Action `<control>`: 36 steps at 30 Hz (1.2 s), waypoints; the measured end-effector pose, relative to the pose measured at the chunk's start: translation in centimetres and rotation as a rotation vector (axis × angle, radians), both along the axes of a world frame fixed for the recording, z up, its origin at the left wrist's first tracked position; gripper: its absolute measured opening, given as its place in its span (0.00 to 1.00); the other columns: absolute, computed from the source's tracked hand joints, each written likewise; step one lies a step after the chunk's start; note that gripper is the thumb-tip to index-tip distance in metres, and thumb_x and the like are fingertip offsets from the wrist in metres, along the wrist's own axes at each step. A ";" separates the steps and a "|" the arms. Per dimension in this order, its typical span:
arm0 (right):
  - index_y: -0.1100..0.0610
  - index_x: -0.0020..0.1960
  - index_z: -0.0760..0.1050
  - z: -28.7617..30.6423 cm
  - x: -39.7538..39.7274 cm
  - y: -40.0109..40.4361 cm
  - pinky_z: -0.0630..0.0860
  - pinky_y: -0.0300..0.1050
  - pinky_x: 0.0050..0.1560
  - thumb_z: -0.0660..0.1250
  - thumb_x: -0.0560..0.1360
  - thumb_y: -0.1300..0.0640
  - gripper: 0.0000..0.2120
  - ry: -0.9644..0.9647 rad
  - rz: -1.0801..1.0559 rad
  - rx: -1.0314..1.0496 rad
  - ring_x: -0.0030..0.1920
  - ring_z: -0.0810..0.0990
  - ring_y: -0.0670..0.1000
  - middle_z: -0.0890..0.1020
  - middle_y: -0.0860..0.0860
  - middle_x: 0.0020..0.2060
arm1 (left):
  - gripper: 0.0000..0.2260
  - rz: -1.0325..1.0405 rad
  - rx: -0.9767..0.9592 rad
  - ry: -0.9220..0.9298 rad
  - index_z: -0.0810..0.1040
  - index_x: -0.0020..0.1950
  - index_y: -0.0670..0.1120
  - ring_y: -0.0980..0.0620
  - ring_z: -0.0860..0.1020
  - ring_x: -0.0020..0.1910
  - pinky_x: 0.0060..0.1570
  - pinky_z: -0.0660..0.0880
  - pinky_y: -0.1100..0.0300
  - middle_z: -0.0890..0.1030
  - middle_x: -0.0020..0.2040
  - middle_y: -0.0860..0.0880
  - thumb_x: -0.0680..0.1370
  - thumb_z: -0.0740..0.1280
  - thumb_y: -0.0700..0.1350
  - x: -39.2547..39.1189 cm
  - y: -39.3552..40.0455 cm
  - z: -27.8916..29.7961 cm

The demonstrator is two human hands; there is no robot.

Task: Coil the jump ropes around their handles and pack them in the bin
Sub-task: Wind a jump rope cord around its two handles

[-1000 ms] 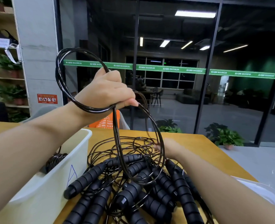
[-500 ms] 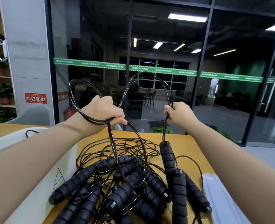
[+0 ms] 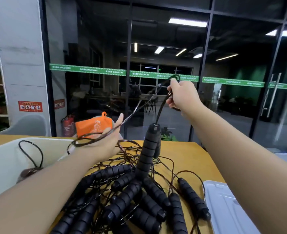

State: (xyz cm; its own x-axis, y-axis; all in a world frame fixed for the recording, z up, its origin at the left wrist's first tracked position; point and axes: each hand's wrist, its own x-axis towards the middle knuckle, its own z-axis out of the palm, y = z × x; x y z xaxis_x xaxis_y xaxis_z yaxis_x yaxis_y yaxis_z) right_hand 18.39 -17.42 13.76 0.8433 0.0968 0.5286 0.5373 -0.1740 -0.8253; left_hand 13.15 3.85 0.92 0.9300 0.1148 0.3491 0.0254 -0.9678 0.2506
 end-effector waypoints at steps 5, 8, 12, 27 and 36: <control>0.57 0.40 0.70 0.3 -1.1 0.3 0.69 0.35 0.21 0.53 0.83 0.54 0.15 0.078 0.065 0.025 0.21 0.72 0.45 0.74 0.53 0.28 | 0.42 0.176 0.206 0.339 0.36 0.77 0.51 0.45 0.34 0.76 0.72 0.55 0.40 0.31 0.76 0.48 0.78 0.66 0.45 -0.2 -0.6 -1.7; 0.56 0.40 0.70 -0.2 -1.6 0.7 0.71 0.34 0.22 0.53 0.84 0.52 0.16 0.032 0.067 -0.141 0.21 0.73 0.45 0.73 0.52 0.28 | 0.38 0.171 0.211 0.583 0.38 0.78 0.52 0.43 0.36 0.76 0.73 0.55 0.44 0.29 0.76 0.48 0.78 0.60 0.38 -0.6 -1.2 -1.5; 0.56 0.40 0.69 -1.1 -2.2 1.3 0.70 0.33 0.21 0.53 0.84 0.52 0.17 0.013 0.107 -0.210 0.17 0.71 0.41 0.72 0.52 0.29 | 0.34 0.068 0.095 0.512 0.46 0.78 0.55 0.45 0.59 0.74 0.60 0.69 0.58 0.41 0.79 0.50 0.78 0.58 0.39 -2.8 -2.7 1.5; 0.58 0.44 0.71 -4.7 -3.8 2.5 0.80 0.37 0.31 0.56 0.83 0.53 0.13 0.359 0.260 0.208 0.25 0.78 0.45 0.75 0.55 0.38 | 0.11 -0.122 -1.043 0.022 0.78 0.54 0.46 0.45 0.80 0.53 0.59 0.75 0.45 0.83 0.51 0.45 0.74 0.71 0.47 -2.9 -8.1 -1.9; 0.59 0.61 0.72 -11.9 -4.3 -0.6 0.80 0.39 0.39 0.62 0.81 0.58 0.10 0.463 0.374 0.114 0.40 0.82 0.48 0.79 0.53 0.50 | 0.04 -0.065 -1.473 -0.144 0.80 0.44 0.46 0.40 0.81 0.50 0.55 0.76 0.42 0.83 0.45 0.42 0.73 0.69 0.38 -3.7 -8.1 -3.2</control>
State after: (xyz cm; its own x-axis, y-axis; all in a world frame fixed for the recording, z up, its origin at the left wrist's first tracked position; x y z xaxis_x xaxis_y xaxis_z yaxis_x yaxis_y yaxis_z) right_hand 14.07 -18.03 1.86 0.9080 0.3952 0.1391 0.1254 0.0604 -0.9903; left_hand 9.46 -4.23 -2.30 0.9157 0.3993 0.0456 -0.1168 0.1559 0.9808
